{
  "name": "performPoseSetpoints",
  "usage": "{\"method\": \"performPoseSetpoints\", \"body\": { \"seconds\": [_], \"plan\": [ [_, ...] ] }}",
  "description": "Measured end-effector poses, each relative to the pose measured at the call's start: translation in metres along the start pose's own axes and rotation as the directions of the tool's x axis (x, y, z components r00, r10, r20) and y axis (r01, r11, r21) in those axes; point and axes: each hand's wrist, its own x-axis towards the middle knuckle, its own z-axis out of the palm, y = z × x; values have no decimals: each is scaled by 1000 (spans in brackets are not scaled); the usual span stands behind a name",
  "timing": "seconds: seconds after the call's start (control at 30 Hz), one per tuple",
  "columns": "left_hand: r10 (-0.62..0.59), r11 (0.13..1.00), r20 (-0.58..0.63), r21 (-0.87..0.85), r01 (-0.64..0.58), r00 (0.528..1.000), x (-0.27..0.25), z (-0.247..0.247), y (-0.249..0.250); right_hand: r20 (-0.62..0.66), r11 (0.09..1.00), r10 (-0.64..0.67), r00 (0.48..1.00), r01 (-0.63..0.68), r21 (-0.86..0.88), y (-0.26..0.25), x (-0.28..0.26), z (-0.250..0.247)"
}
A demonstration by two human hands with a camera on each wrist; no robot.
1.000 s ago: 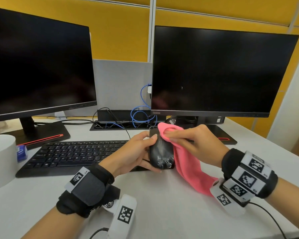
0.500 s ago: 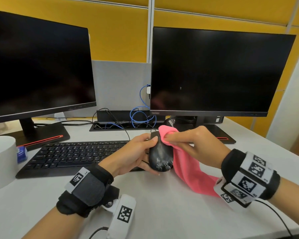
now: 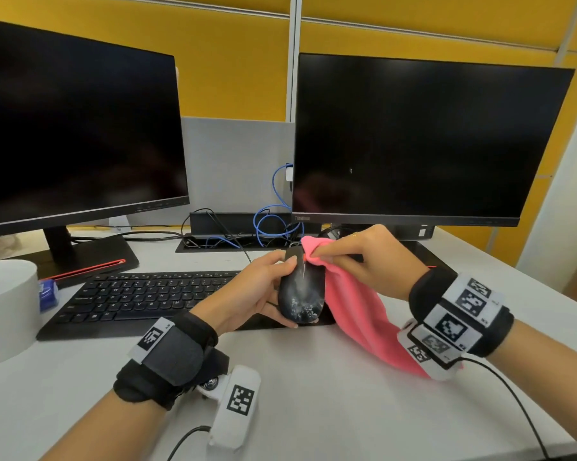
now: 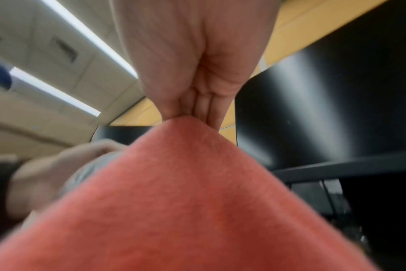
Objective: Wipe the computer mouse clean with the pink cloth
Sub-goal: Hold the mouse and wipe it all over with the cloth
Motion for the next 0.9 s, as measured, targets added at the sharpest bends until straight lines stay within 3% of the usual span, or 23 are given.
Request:
{"method": "performPoseSetpoints", "body": {
  "seconds": [0.07, 0.13, 0.2, 0.27, 0.4, 0.5, 0.57, 0.63, 0.67, 0.8, 0.9],
  "plan": [
    [11, 1000, -24, 9, -11, 1000, -1, -2, 1, -11, 998, 51, 999, -50, 46, -1, 5, 2],
    [41, 999, -51, -2, -42, 998, -2, -3, 4, -103, 958, 216, 971, -190, 216, 1, 12, 2],
    [82, 996, -87, -26, -84, 993, -2, -6, 6, -203, 875, 392, 897, -295, 385, 5, 19, 4],
    [113, 990, -130, -69, -123, 985, -2, -10, 8, -218, 768, 531, 819, -355, 533, 10, 23, 11],
    [98, 980, -217, -146, -131, 971, 2, -15, 9, -181, 555, 731, 658, -420, 718, 23, 22, 37],
    [64, 990, -227, -108, -91, 972, 5, -15, 3, -84, 379, 808, 583, -406, 832, 26, 23, 52],
    [38, 997, -216, -57, -51, 976, 8, -14, -1, 11, 228, 801, 599, -322, 919, 22, 24, 54],
    [22, 999, -220, -35, -30, 975, 9, -13, -3, 115, 120, 728, 675, -292, 949, 15, 21, 53],
    [18, 999, -220, -31, -25, 975, 9, -13, -3, 145, 115, 683, 716, -301, 947, 12, 18, 53],
    [8, 999, -202, -30, -14, 979, 8, -11, -4, 95, 294, 577, 811, -315, 902, 11, 5, 55],
    [7, 999, -171, -37, -13, 985, 7, -9, -3, 32, 391, 549, 835, -291, 873, 12, 4, 57]
  ]
}}
